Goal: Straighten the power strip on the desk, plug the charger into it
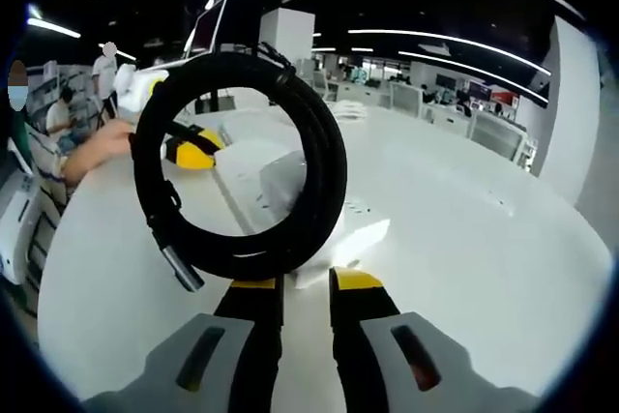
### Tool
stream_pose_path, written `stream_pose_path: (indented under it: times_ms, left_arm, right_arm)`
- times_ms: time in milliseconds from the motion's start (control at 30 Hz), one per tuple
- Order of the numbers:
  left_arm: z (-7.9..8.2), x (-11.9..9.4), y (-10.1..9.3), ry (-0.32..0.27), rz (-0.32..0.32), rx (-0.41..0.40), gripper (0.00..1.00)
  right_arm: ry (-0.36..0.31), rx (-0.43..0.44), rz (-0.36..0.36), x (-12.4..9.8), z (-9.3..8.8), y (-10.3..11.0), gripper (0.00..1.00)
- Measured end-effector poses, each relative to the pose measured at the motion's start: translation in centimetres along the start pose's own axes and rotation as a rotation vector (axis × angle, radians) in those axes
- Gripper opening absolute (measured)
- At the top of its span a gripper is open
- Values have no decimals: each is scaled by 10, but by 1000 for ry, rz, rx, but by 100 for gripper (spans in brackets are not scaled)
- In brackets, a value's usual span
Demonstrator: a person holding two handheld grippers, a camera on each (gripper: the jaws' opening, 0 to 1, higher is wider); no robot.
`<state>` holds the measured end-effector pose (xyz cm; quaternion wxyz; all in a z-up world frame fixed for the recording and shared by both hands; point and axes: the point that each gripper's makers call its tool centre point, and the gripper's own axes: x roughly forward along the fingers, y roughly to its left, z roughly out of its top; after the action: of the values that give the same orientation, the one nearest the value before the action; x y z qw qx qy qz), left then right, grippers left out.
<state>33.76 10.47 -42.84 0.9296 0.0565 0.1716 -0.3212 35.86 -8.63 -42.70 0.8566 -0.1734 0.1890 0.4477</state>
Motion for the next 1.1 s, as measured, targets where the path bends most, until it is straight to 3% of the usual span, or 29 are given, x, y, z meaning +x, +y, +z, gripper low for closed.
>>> stream_pose_path:
  times_ms: [367, 600, 867, 1067, 1100]
  left_arm:
    - [0, -1, -1, -5, 5, -3, 17]
    - [7, -5, 0, -22, -8, 4, 17]
    - [8, -6, 2, -21, -1, -6, 17]
    - [11, -16, 0, -32, 16, -7, 17]
    - [11, -17, 0, -33, 20, -9, 17]
  right_arm:
    - [22, -3, -66, -5, -1, -1, 17]
    - [-18, 21, -129, -19, -1, -6, 17]
    - [-41, 51, -164, -37, -1, 3, 17]
    - [-36, 156, -195, -44, -7, 9, 17]
    - [-44, 213, -203, -46, -7, 11, 17]
